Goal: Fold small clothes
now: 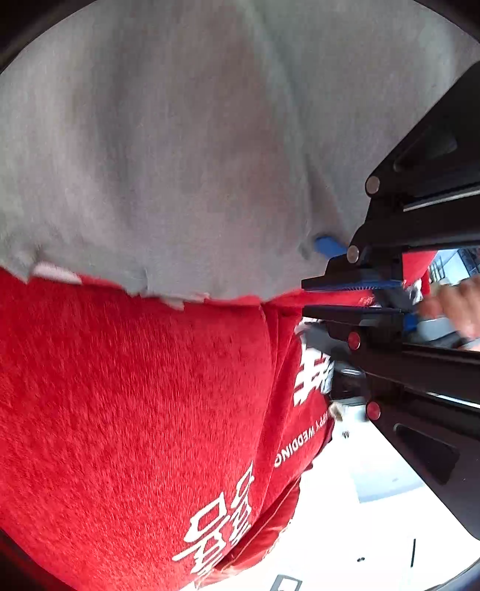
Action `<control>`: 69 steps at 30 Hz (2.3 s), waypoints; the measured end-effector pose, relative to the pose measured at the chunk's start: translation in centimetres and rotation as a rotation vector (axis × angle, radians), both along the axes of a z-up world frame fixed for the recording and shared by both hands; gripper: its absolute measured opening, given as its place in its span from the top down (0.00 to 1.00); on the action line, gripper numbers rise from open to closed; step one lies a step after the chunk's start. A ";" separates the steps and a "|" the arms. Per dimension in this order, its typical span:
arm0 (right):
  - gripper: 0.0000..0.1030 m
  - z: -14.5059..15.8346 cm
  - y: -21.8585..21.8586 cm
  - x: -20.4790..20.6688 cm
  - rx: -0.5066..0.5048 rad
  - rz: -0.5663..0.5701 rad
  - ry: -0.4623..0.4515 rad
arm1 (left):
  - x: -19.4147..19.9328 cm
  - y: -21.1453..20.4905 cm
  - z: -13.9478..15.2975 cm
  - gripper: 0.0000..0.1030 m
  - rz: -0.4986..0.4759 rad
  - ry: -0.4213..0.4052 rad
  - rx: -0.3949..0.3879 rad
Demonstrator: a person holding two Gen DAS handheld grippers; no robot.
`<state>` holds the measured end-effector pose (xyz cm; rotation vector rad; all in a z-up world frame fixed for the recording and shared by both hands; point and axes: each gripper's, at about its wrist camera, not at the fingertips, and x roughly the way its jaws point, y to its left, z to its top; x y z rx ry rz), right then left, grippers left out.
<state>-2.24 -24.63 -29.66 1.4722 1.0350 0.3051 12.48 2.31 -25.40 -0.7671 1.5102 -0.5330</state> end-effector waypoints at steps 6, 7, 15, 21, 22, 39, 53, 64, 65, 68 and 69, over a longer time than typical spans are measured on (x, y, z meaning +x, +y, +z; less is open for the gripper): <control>0.55 1.3 -6.1 -4.9 -0.226 -0.018 0.081 | 1.3 -0.7 0.0 0.14 0.046 -0.022 0.072; 0.54 1.4 -7.0 -5.4 -0.236 -0.043 0.096 | 1.4 -0.7 0.0 0.14 0.060 -0.029 0.087; 0.63 1.1 -16.4 -9.3 -0.311 -0.349 0.199 | 2.0 -0.8 2.0 0.92 0.052 -0.166 0.354; 0.94 3.6 -17.4 -6.7 -0.513 -0.169 0.149 | -0.6 -0.7 3.5 0.92 -0.046 -0.240 0.403; 0.94 3.4 -17.5 -6.8 -0.540 -0.145 0.155 | -1.1 -0.7 3.1 0.92 -0.056 -0.230 0.409; 0.47 5.9 -17.2 -7.9 -0.766 0.034 0.158 | -2.9 2.1 6.7 0.33 -0.142 -0.334 0.634; 0.85 3.5 -15.9 -4.9 -0.904 0.259 0.190 | -2.7 -2.4 2.0 0.30 -0.309 -0.360 0.797; 0.72 6.7 -15.8 -7.2 -1.013 0.219 0.294 | -2.6 -1.0 2.9 0.30 -0.323 -0.303 0.866; 0.72 7.0 -15.5 -7.2 -0.990 0.218 0.284 | -2.7 -1.0 2.9 0.30 -0.325 -0.295 0.870; 0.72 7.3 -14.5 -7.3 -0.959 0.225 0.279 | -3.2 -0.8 2.9 0.30 -0.332 -0.269 0.884; 0.72 7.3 -14.0 -7.2 -0.954 0.232 0.281 | -3.4 -0.8 3.0 0.30 -0.338 -0.262 0.891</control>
